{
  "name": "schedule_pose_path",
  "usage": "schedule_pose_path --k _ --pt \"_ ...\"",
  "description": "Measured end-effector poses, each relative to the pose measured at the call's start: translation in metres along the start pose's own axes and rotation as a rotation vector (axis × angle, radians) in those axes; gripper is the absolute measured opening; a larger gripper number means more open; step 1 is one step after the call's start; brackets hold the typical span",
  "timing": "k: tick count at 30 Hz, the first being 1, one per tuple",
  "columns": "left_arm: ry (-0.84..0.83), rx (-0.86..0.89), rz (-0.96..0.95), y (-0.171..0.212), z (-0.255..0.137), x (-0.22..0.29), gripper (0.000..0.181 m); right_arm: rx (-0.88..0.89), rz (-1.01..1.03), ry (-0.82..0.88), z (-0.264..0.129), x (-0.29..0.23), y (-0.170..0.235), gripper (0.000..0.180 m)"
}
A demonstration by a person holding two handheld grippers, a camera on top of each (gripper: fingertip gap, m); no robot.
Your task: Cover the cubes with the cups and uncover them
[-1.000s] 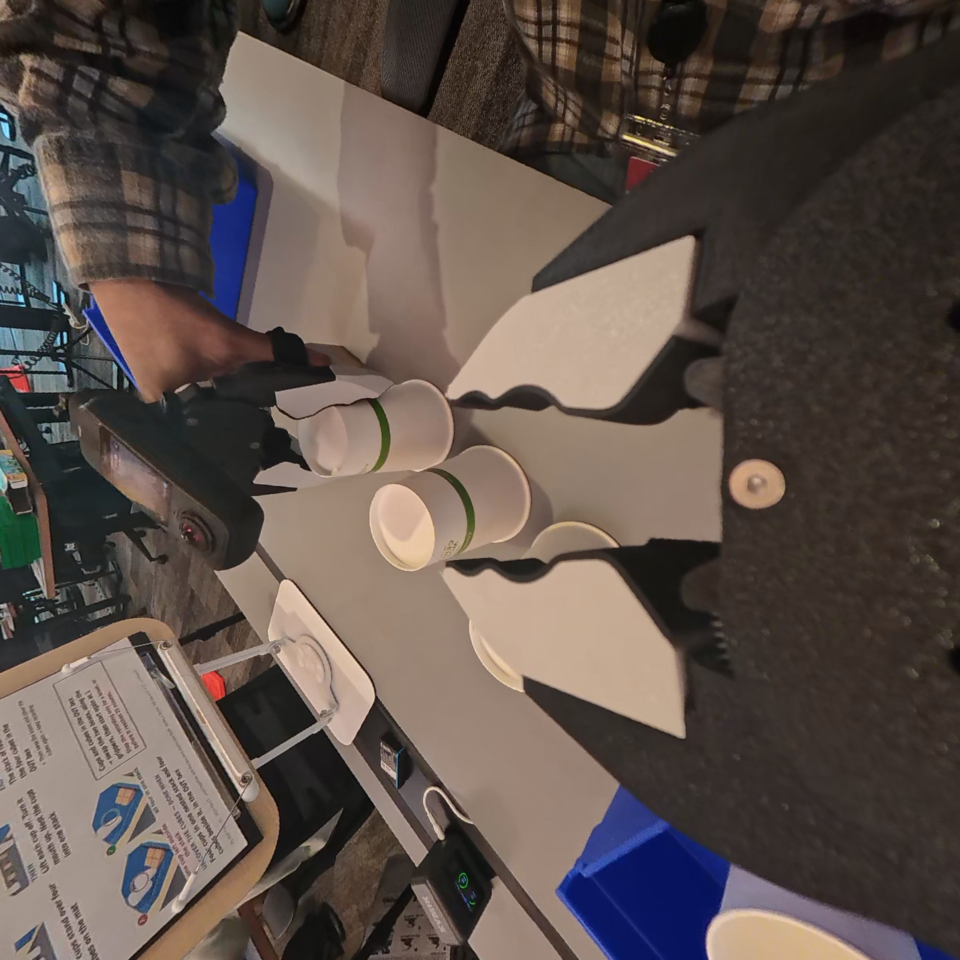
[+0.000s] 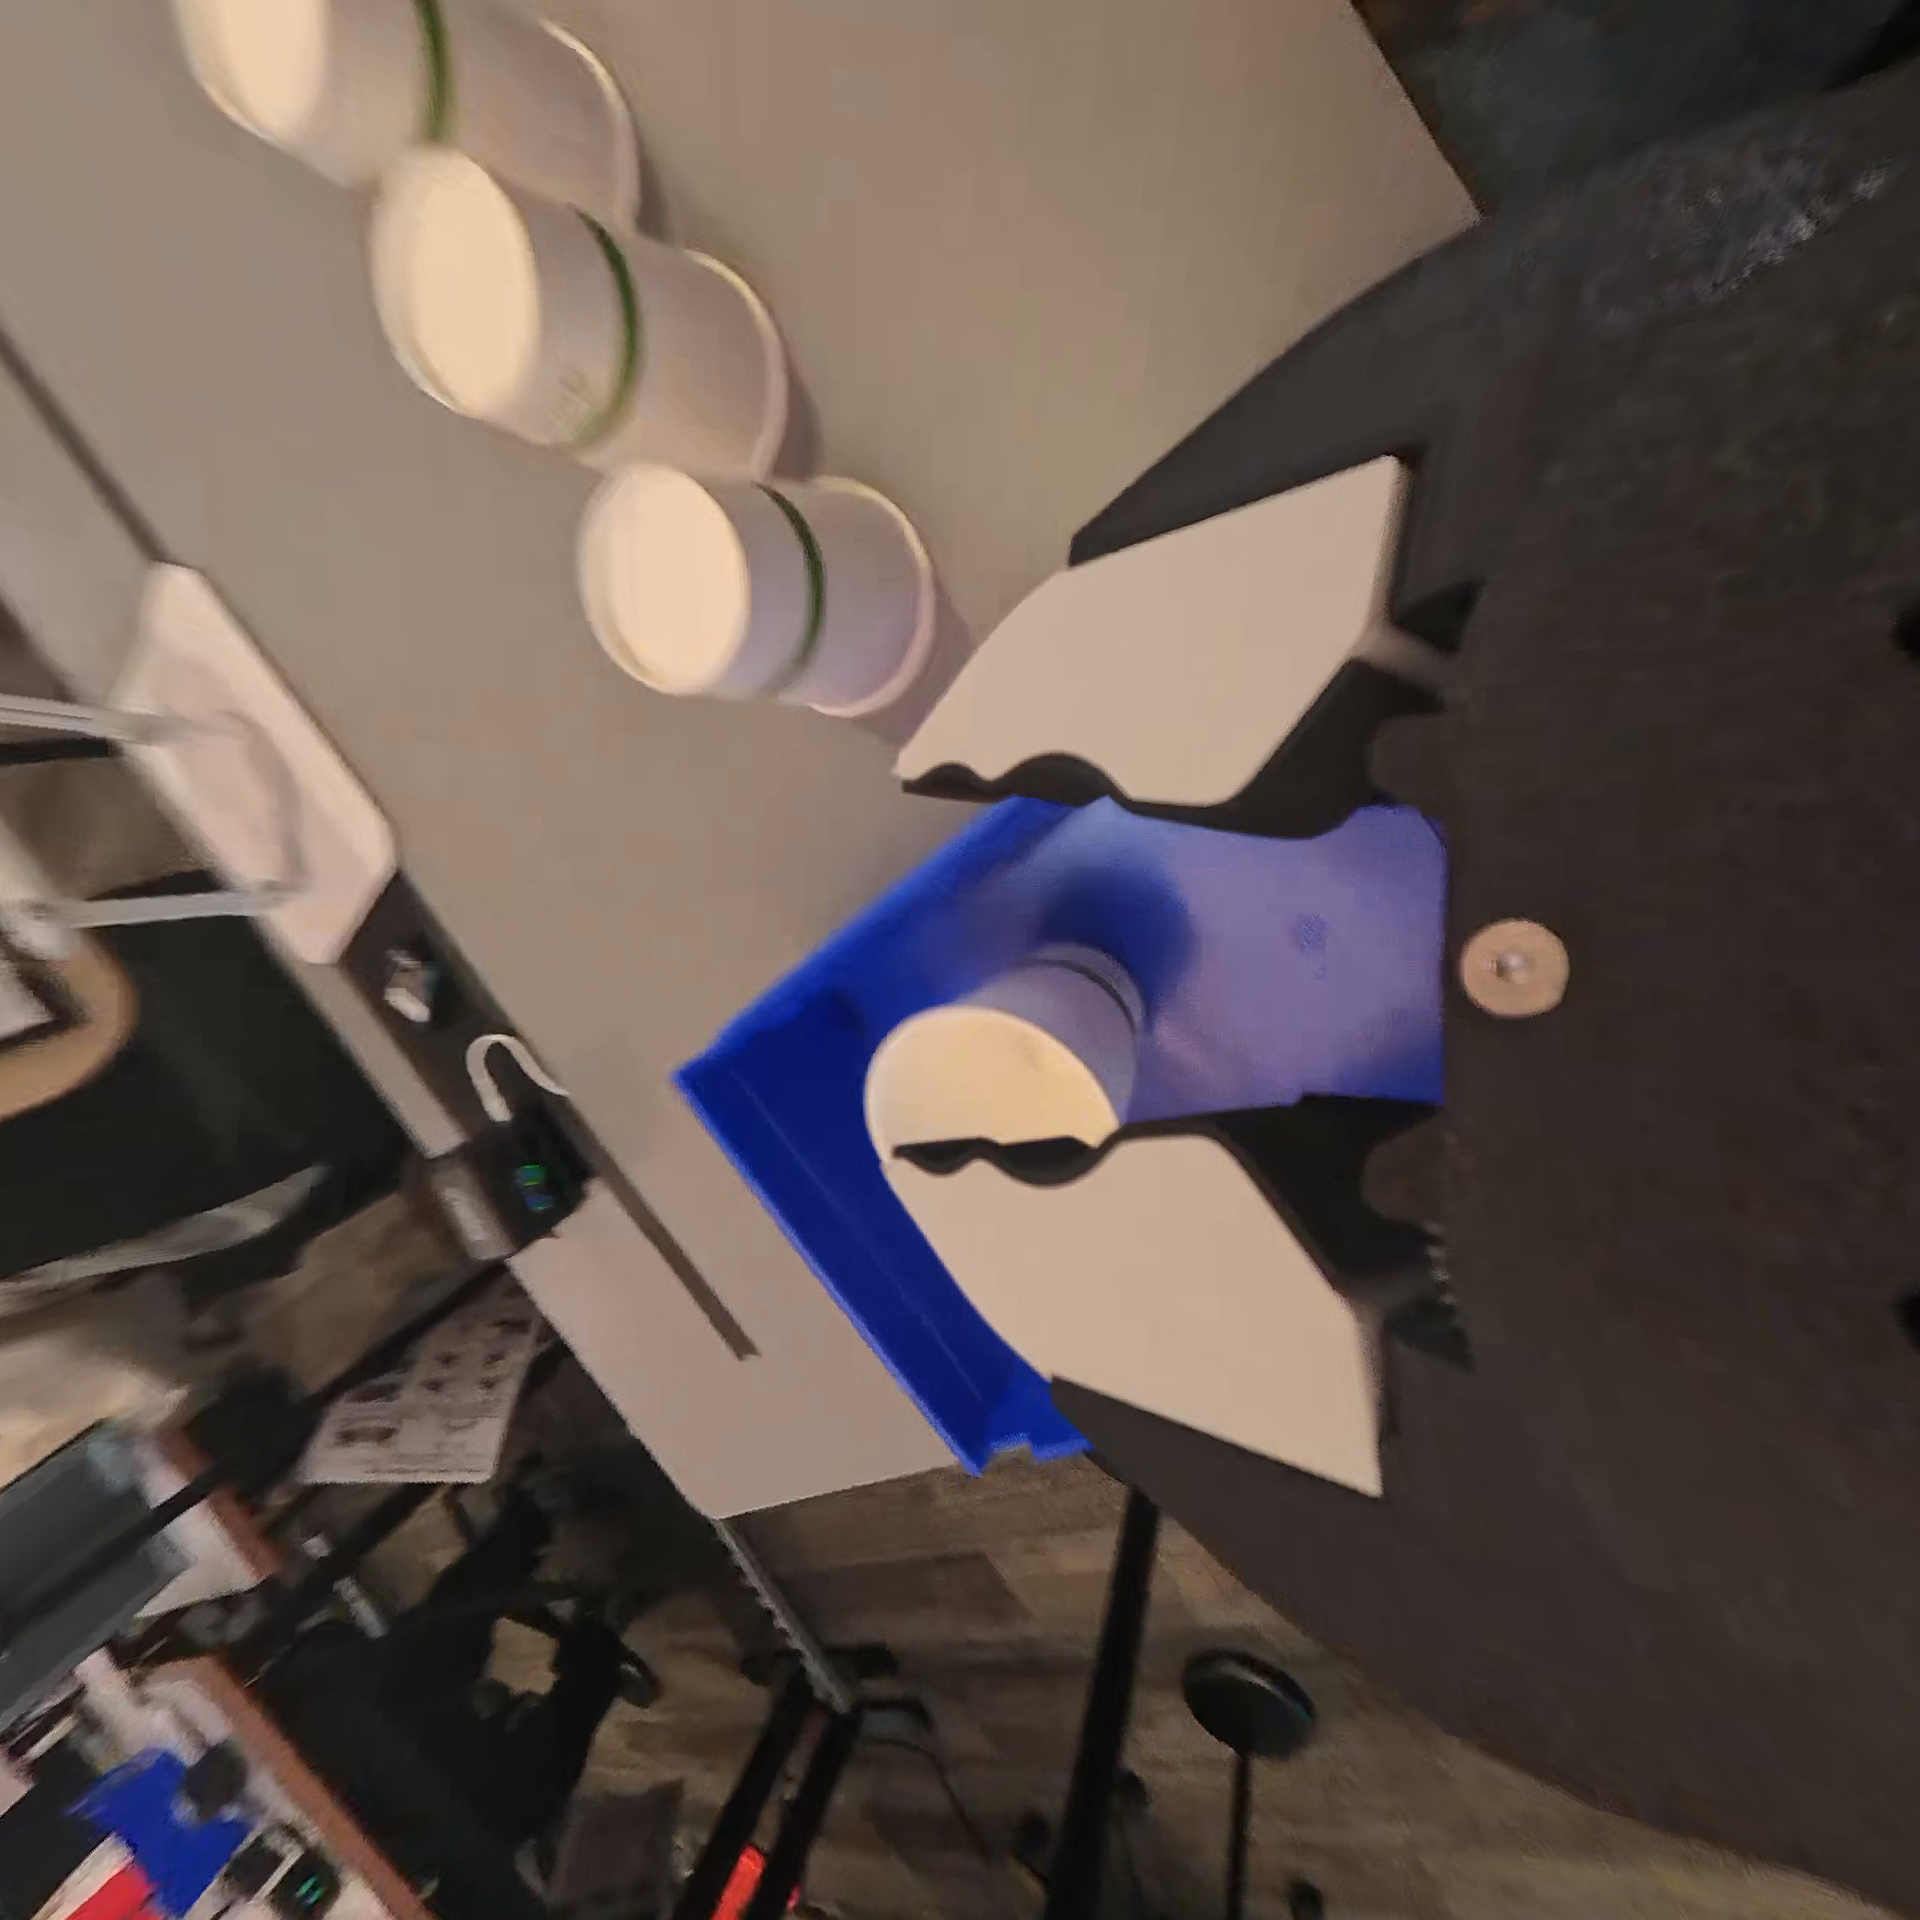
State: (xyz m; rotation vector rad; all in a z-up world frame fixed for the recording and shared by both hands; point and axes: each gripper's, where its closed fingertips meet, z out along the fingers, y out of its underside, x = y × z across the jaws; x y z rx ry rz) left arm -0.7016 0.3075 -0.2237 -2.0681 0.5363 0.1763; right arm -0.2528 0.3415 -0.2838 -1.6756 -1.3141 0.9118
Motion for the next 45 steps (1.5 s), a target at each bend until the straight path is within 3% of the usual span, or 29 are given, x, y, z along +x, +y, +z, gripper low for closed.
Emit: schedule_pose_path --k 7,11,17,18,23,28,32,36,41,45 --pt "0.085 -0.442 0.277 0.071 0.052 -0.029 0.062 -0.046 -0.001 -0.047 0.001 -0.027 0.049 0.130" --pt "0.127 -0.599 0.326 0.097 0.074 -0.029 0.057 -0.071 -0.005 -0.064 0.001 -0.032 0.058 0.129" --pt "0.150 -0.683 0.316 0.120 0.084 -0.032 0.001 -0.025 0.019 -0.067 0.001 -0.032 0.058 0.126" --pt "0.143 -0.672 0.299 0.119 0.082 -0.035 0.001 -0.008 0.028 -0.072 0.000 -0.033 0.057 0.125" --pt "0.127 -0.491 0.109 0.091 0.063 -0.046 0.000 0.097 0.086 -0.103 0.000 -0.035 0.048 0.122" --pt "0.154 -0.082 -0.101 0.007 0.024 -0.032 0.000 0.223 0.124 -0.119 0.003 -0.032 0.021 0.121" --pt "0.350 0.261 -0.194 -0.070 -0.008 0.033 0.000 0.336 0.102 -0.131 0.011 -0.029 -0.021 0.128" --pt "0.535 0.469 -0.182 -0.117 -0.019 0.117 0.000 0.400 0.075 -0.167 0.029 -0.028 -0.059 0.129" --pt "0.815 0.614 -0.150 -0.147 -0.024 0.218 0.000 0.410 0.114 -0.245 0.055 -0.026 -0.088 0.133" --pt "0.973 0.663 -0.145 -0.153 -0.026 0.263 0.000 0.420 0.150 -0.320 0.060 -0.030 -0.102 0.131"
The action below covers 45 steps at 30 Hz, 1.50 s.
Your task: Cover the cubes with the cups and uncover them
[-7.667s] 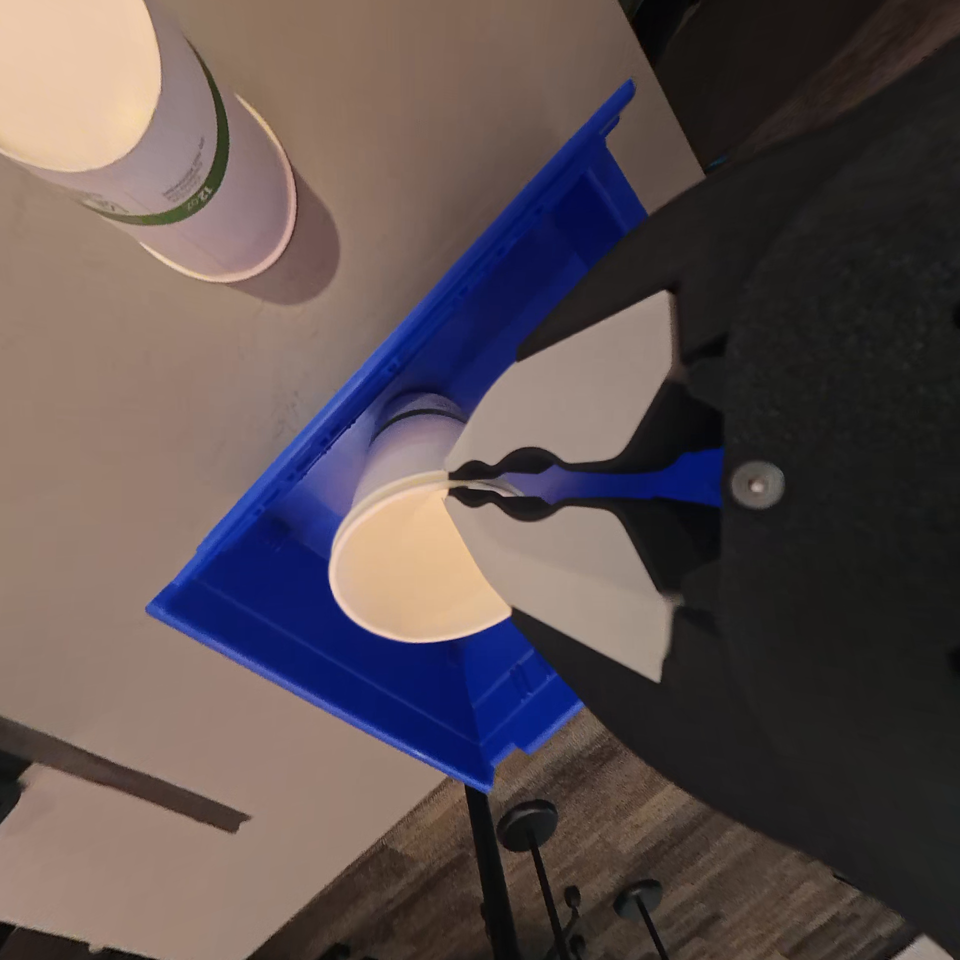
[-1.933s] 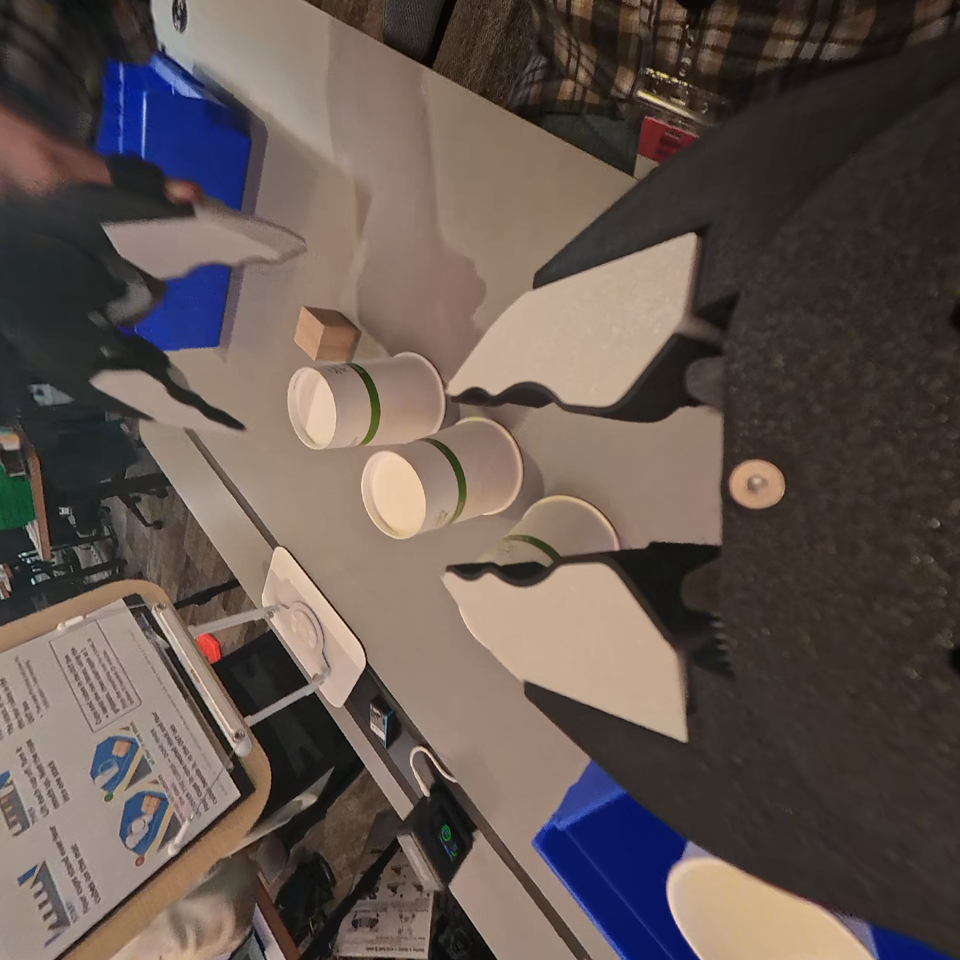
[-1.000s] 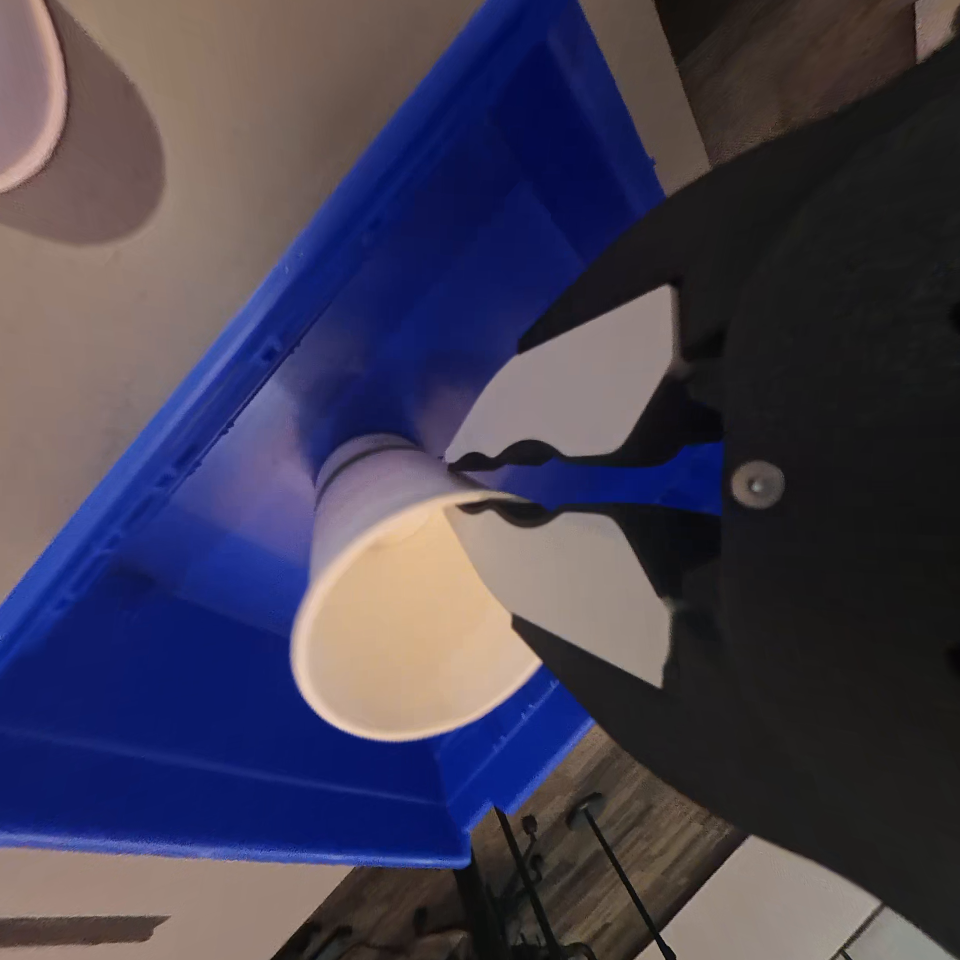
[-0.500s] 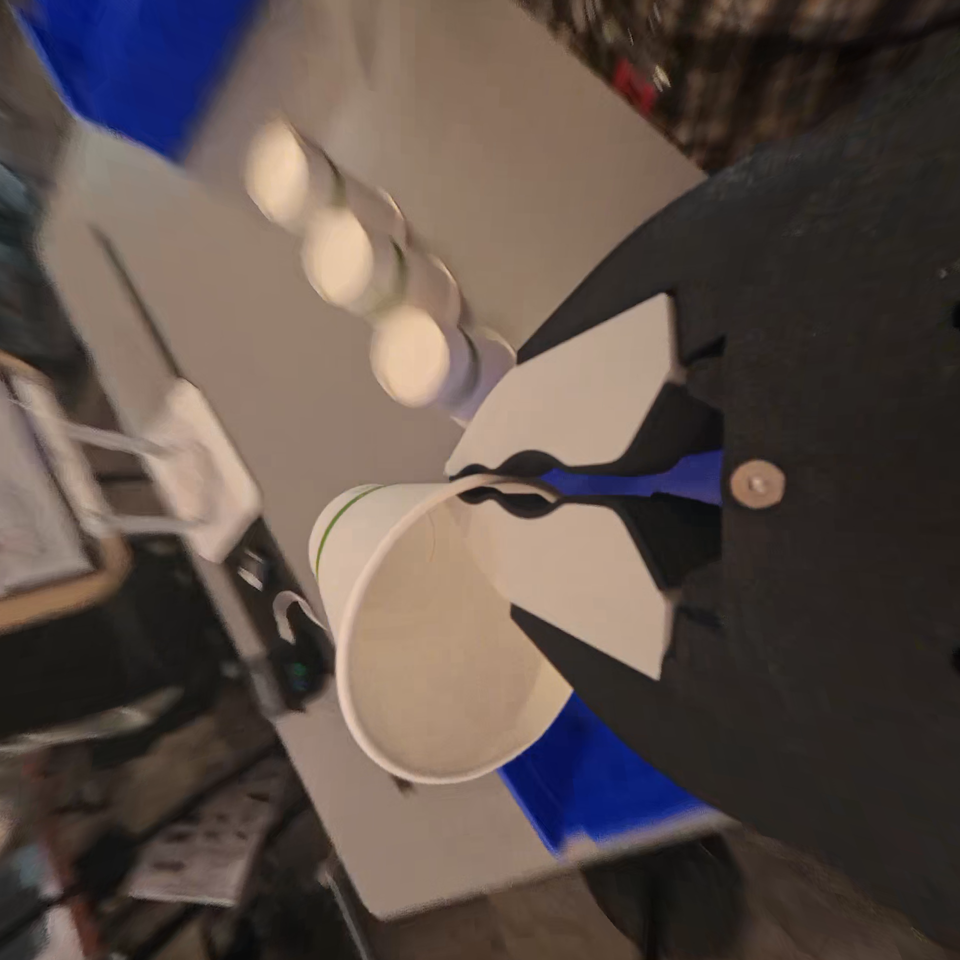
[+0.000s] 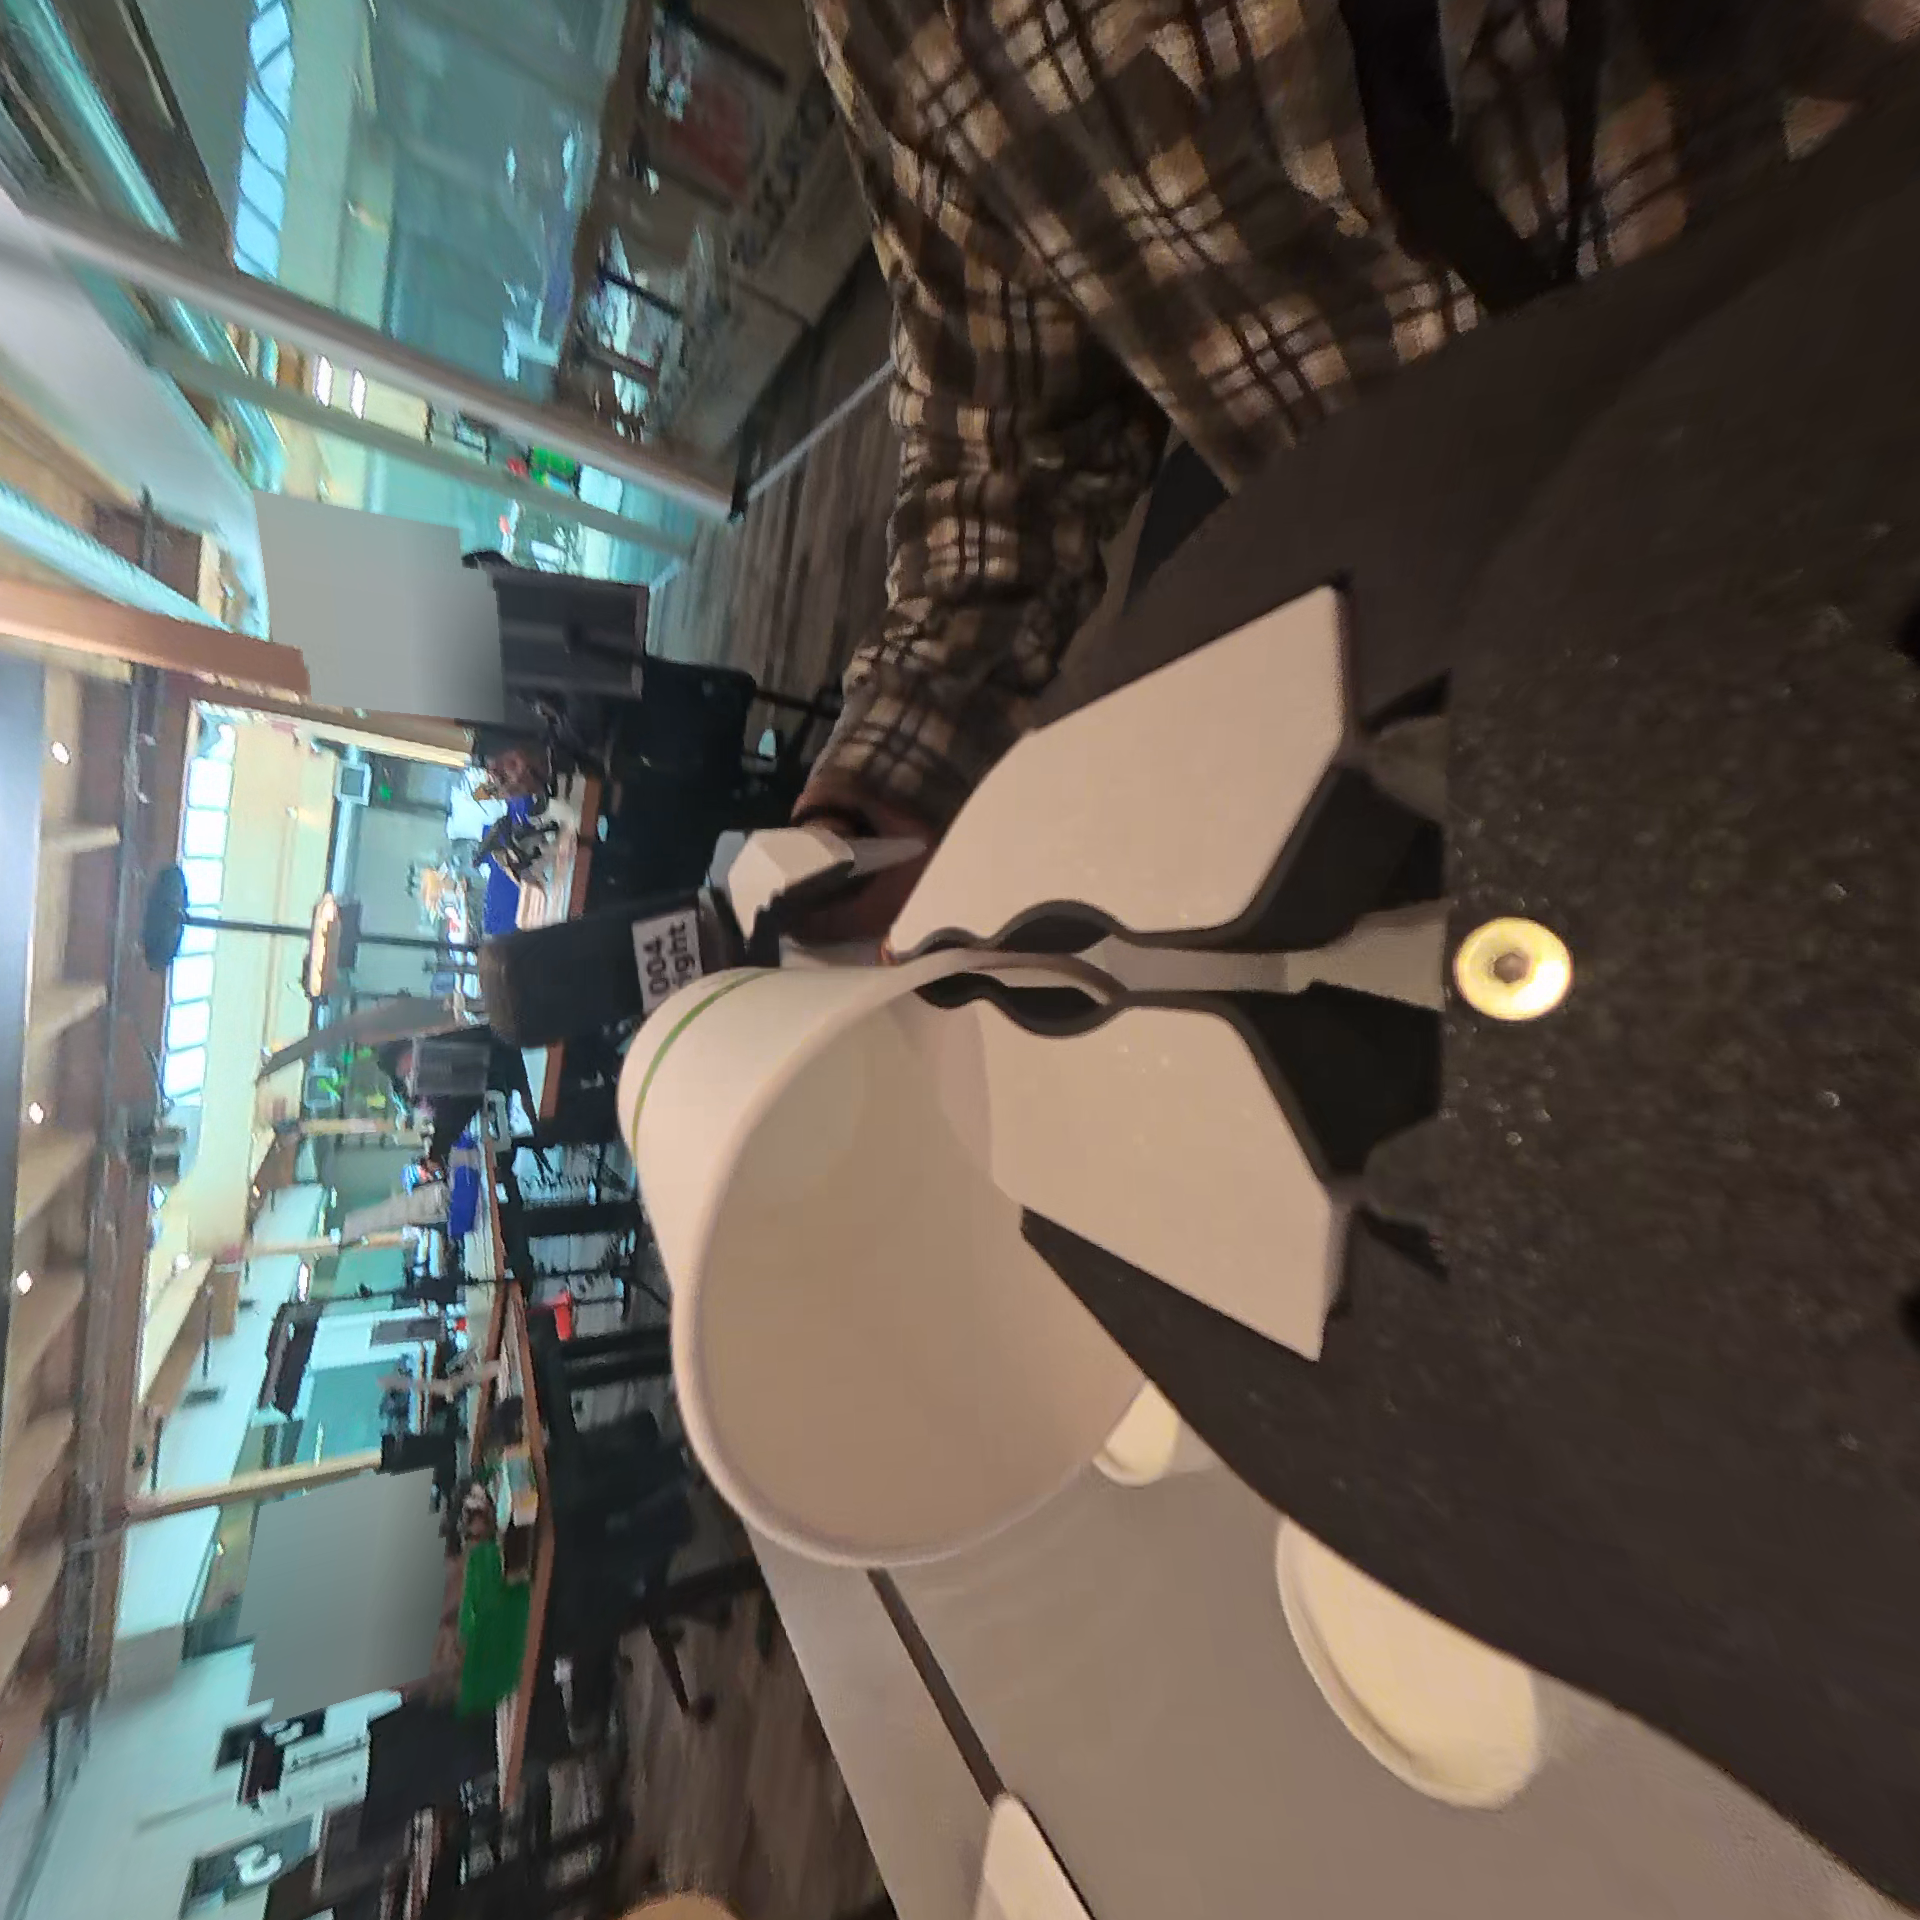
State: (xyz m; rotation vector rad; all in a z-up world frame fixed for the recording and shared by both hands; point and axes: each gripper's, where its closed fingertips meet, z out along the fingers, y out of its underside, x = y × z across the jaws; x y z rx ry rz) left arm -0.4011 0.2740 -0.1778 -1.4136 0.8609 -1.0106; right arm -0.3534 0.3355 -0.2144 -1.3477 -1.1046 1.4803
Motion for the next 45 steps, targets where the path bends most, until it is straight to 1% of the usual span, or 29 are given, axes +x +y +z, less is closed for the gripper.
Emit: schedule_pose_path --k 5,6,7,8,9,10,12,13,14,16,18,20,22,24,26,30,32,38,45 --pt "0.090 0.032 -0.053 0.014 0.020 0.009 0.000 -0.011 0.050 -0.077 0.010 -0.008 -0.001 0.123" --pt "0.092 0.034 -0.064 0.016 0.023 0.008 0.000 -0.015 0.062 -0.095 0.012 -0.011 0.000 0.118" --pt "0.089 0.043 -0.076 0.018 0.025 0.006 0.000 -0.023 0.075 -0.120 0.012 -0.014 0.000 0.108" --pt "0.084 0.055 -0.088 0.020 0.026 0.004 0.000 -0.026 0.094 -0.151 0.011 -0.018 0.000 0.090" --pt "0.086 0.059 -0.100 0.022 0.026 0.002 0.000 -0.027 0.122 -0.156 0.010 -0.018 -0.002 0.083" --pt "0.095 0.053 -0.121 0.024 0.027 0.001 0.000 -0.034 0.145 -0.153 0.008 -0.017 -0.003 0.082" --pt "0.102 0.031 -0.165 0.031 0.029 -0.002 0.001 -0.057 0.160 -0.121 0.004 -0.013 -0.005 0.081" --pt "0.088 0.024 -0.188 0.033 0.030 -0.006 0.012 -0.064 0.156 -0.104 0.000 -0.011 -0.008 0.081" --pt "0.066 0.024 -0.216 0.033 0.029 -0.011 0.029 -0.078 0.154 -0.085 -0.004 -0.009 -0.013 0.081" --pt "0.054 0.030 -0.252 0.031 0.024 -0.017 0.035 -0.114 0.140 -0.017 -0.018 0.000 -0.022 0.081" --pt "0.042 0.052 -0.256 0.025 0.015 -0.020 0.040 -0.190 0.102 0.086 -0.036 0.013 -0.030 0.081" --pt "0.001 0.058 -0.245 0.019 0.002 -0.026 0.045 -0.292 0.059 0.211 -0.057 0.031 -0.035 0.080" --pt "-0.047 0.067 -0.224 0.013 -0.012 -0.030 0.047 -0.435 0.021 0.343 -0.080 0.050 -0.032 0.081" --pt "-0.079 0.068 -0.201 0.007 -0.025 -0.030 0.047 -0.593 -0.007 0.454 -0.101 0.067 -0.024 0.081" --pt "-0.093 0.045 -0.176 0.004 -0.035 -0.025 0.047 -0.726 -0.015 0.517 -0.114 0.079 -0.012 0.081" --pt "-0.158 0.009 -0.090 -0.001 -0.051 -0.020 0.046 -0.902 -0.007 0.545 -0.117 0.094 0.019 0.081" --pt "-0.173 0.006 -0.056 -0.005 -0.057 -0.015 0.046 -0.950 -0.002 0.534 -0.111 0.099 0.034 0.081" --pt "-0.210 -0.005 0.006 -0.009 -0.064 -0.012 0.044 -1.037 0.017 0.518 -0.096 0.115 0.068 0.081" --pt "-0.192 -0.014 -0.001 -0.005 -0.062 -0.013 0.042 -1.086 0.051 0.487 -0.089 0.125 0.095 0.081"
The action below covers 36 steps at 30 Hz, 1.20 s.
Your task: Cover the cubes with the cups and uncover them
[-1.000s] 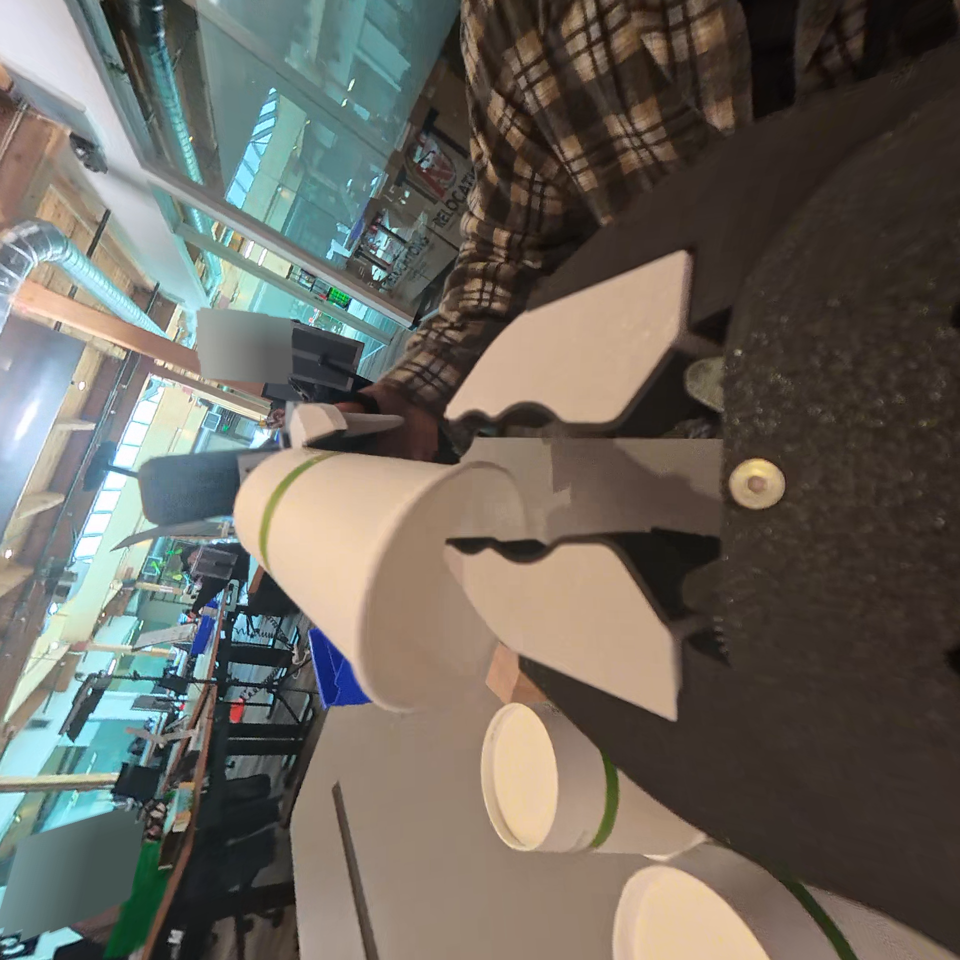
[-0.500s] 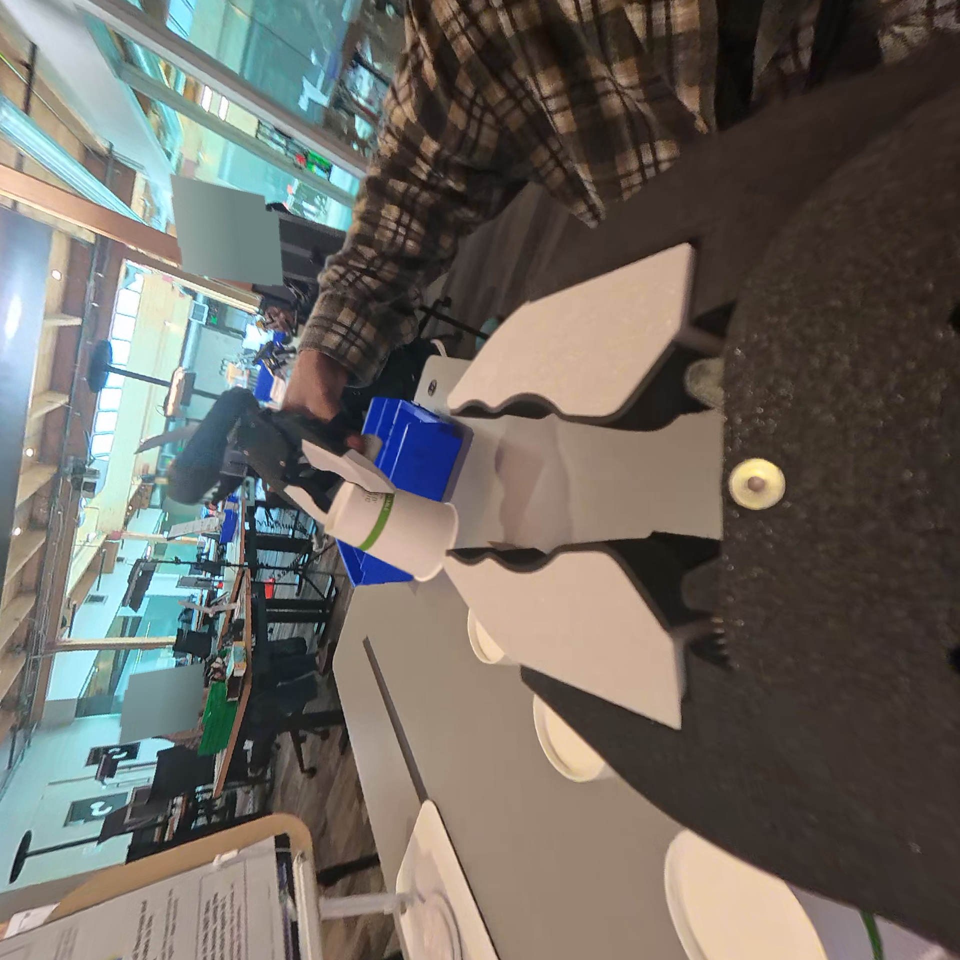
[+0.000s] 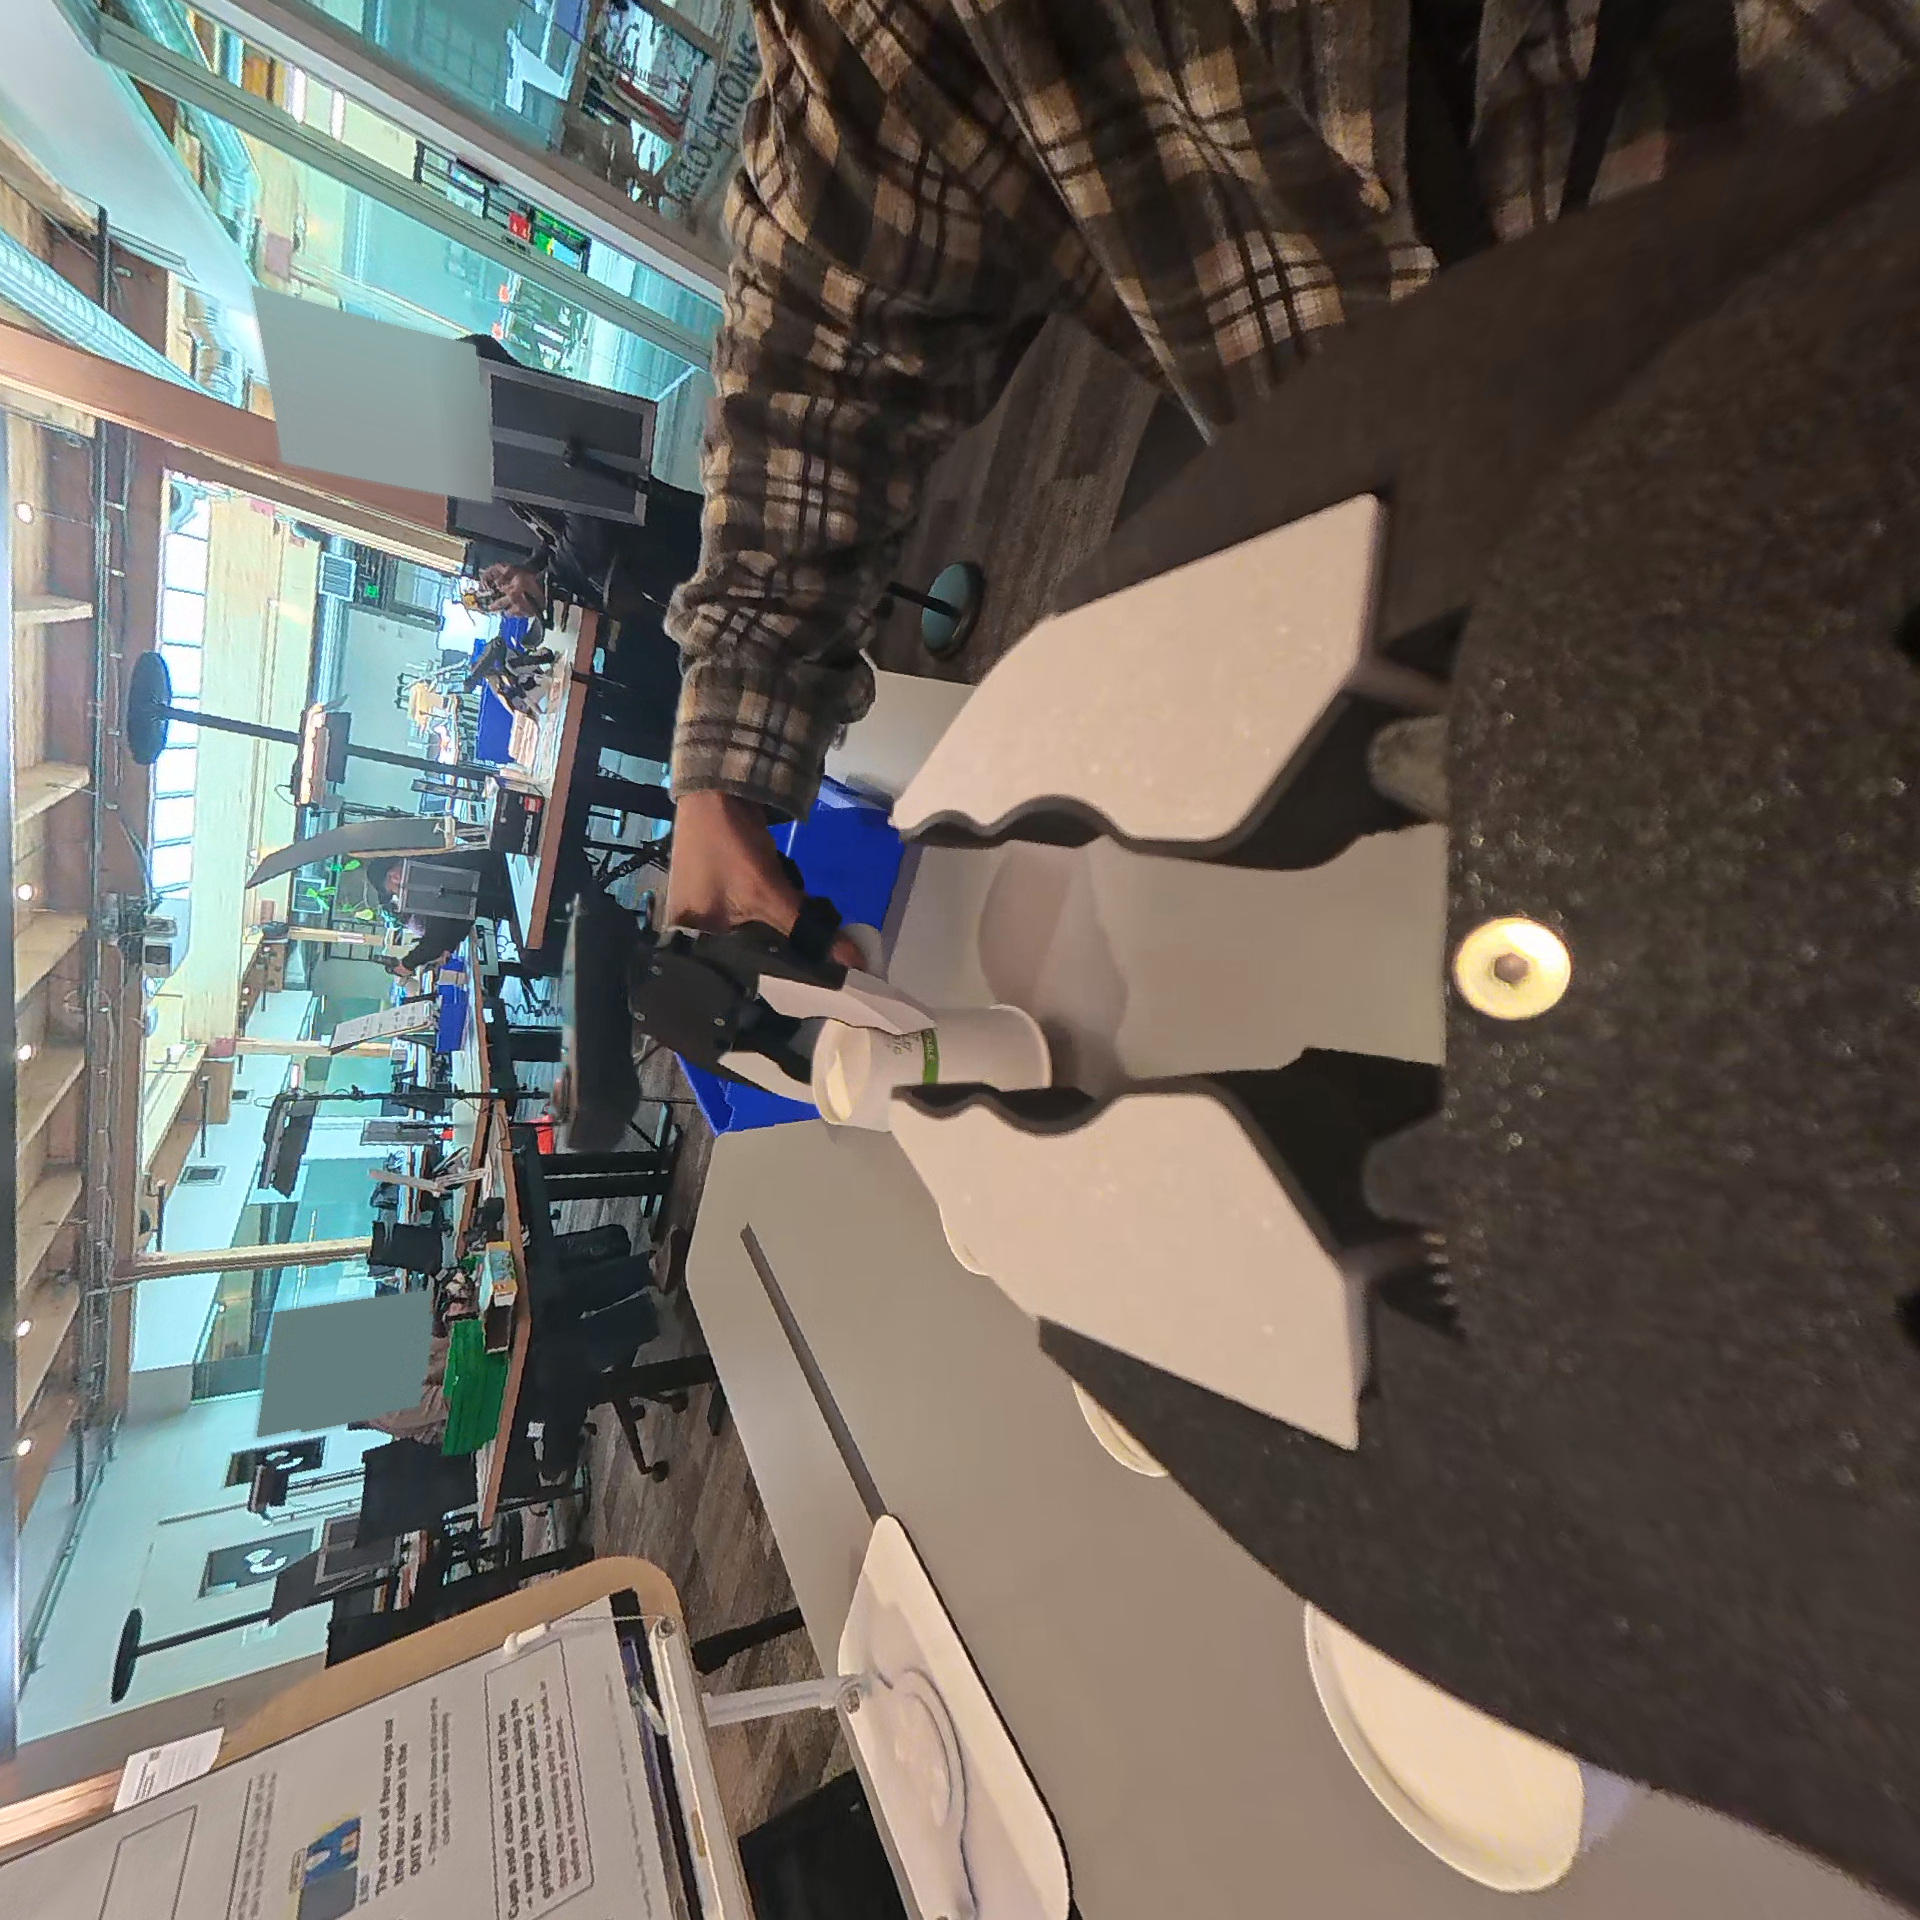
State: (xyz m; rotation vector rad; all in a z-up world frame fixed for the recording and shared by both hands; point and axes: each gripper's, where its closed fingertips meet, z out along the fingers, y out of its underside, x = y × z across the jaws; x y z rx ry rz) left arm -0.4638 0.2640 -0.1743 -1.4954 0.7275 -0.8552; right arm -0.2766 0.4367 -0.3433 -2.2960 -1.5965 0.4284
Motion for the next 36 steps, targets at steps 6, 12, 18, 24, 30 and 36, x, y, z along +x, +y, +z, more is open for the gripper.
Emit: schedule_pose_path --k 6,12,18,24,30,36 --pt "0.008 -0.028 0.009 0.006 0.005 0.000 0.041 -0.043 -0.026 -0.017 0.020 0.000 0.008 0.082" --pt "-0.004 -0.021 0.016 0.006 0.005 -0.002 0.041 -0.024 -0.093 0.040 0.008 -0.001 0.008 0.146" --pt "-0.010 -0.009 0.007 0.004 0.003 -0.004 0.041 0.099 -0.181 0.140 -0.036 -0.007 -0.002 0.146" --pt "-0.006 -0.018 0.019 0.005 0.005 -0.001 0.041 0.099 -0.214 0.211 -0.071 -0.006 0.001 0.146" --pt "-0.002 -0.027 0.021 0.007 0.007 0.001 0.041 0.053 -0.237 0.228 -0.078 -0.005 0.007 0.146" --pt "0.007 -0.049 0.020 0.012 0.010 0.002 0.041 -0.034 -0.284 0.211 -0.064 -0.005 0.008 0.145"
